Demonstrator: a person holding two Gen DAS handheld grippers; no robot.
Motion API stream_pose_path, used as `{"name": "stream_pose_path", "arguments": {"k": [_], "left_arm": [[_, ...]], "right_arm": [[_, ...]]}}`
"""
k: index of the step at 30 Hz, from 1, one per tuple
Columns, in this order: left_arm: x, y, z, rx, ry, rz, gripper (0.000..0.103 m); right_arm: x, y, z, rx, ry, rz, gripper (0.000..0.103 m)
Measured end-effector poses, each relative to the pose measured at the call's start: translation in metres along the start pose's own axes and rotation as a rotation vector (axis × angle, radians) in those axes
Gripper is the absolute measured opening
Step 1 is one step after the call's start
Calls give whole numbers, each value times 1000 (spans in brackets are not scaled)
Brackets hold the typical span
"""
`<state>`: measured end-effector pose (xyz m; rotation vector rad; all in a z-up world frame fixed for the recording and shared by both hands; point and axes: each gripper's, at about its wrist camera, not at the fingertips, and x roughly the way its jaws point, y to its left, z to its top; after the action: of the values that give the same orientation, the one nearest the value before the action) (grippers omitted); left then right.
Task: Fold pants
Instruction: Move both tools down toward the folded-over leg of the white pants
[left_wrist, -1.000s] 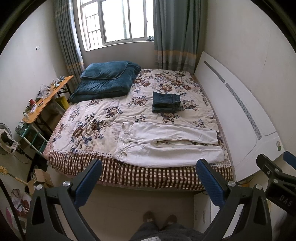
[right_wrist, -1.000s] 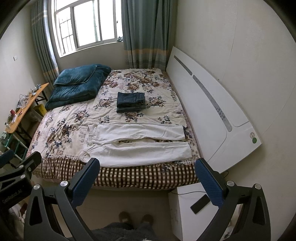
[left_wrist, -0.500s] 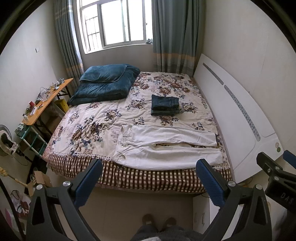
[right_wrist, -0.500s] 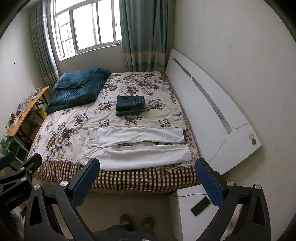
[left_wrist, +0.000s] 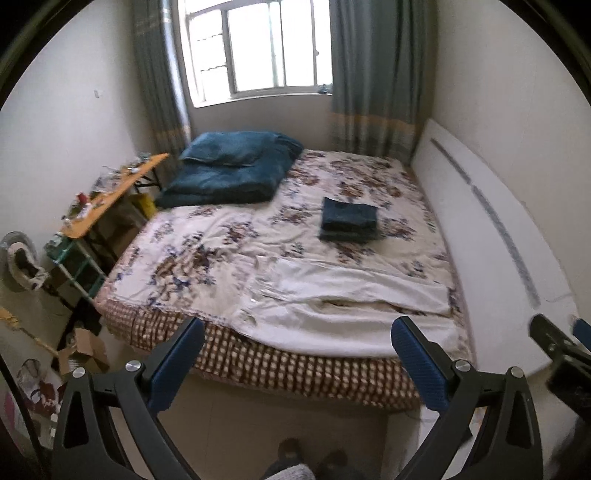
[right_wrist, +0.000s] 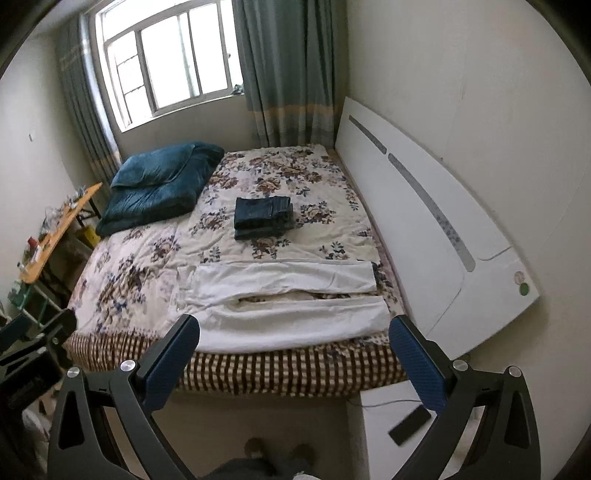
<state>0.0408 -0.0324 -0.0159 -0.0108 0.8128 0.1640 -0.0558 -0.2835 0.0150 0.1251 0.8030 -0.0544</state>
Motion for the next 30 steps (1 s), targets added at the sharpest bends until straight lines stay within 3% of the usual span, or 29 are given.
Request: {"name": "stream_pose_path", "arguments": {"k": [8, 14, 24, 30], "left_arm": [[91, -13, 15, 15, 81, 52, 103], [195, -25, 47, 94, 164, 78, 103], [428, -25, 120, 193, 328, 60, 103], [554, -36, 138, 276, 412, 55, 102]], "right_arm": [[124, -17, 21, 32, 93, -17, 103], [246, -9, 41, 24, 198, -45, 103], [498, 39, 102, 4, 405, -71, 103], [641, 52, 118, 56, 497, -89, 103]]}}
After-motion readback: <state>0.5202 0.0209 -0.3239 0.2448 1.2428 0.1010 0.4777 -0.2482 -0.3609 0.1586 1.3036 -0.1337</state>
